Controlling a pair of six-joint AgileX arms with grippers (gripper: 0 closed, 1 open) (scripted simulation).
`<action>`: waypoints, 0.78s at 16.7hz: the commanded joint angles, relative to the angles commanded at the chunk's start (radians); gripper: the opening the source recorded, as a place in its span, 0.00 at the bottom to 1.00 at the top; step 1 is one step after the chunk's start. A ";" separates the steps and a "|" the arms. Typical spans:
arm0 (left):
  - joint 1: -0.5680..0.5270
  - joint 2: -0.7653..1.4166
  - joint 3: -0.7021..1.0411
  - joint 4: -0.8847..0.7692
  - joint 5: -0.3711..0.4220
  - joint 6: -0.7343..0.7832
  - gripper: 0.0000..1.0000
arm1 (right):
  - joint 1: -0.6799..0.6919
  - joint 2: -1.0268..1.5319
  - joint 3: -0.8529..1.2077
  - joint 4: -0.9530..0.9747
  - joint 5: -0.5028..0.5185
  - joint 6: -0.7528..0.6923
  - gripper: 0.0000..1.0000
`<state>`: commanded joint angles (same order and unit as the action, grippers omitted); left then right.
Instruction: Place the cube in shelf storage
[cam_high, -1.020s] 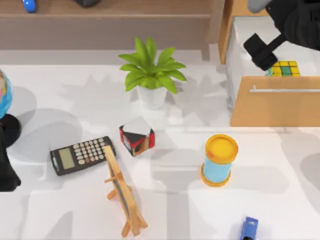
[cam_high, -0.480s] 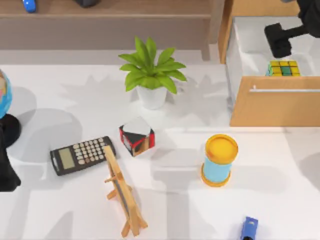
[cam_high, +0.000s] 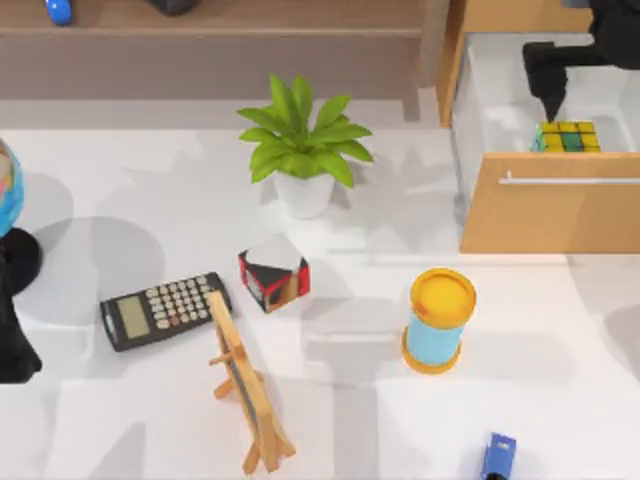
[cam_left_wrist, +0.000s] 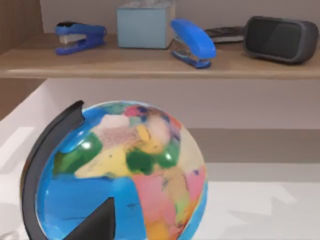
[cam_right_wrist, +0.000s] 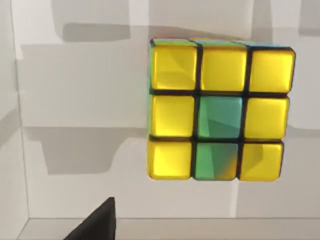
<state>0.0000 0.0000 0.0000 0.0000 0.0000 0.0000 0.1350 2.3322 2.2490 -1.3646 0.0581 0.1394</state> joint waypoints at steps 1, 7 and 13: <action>0.000 0.000 0.000 0.000 0.000 0.000 1.00 | 0.000 0.028 0.038 -0.022 -0.009 0.011 1.00; 0.000 0.000 0.000 0.000 0.000 0.000 1.00 | 0.001 0.105 0.146 -0.066 -0.035 0.033 1.00; 0.000 0.000 0.000 0.000 0.000 0.000 1.00 | 0.005 0.101 0.141 -0.063 -0.034 0.032 1.00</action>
<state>0.0000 0.0000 0.0000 0.0000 0.0000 0.0000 0.1395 2.4331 2.3903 -1.4281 0.0237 0.1718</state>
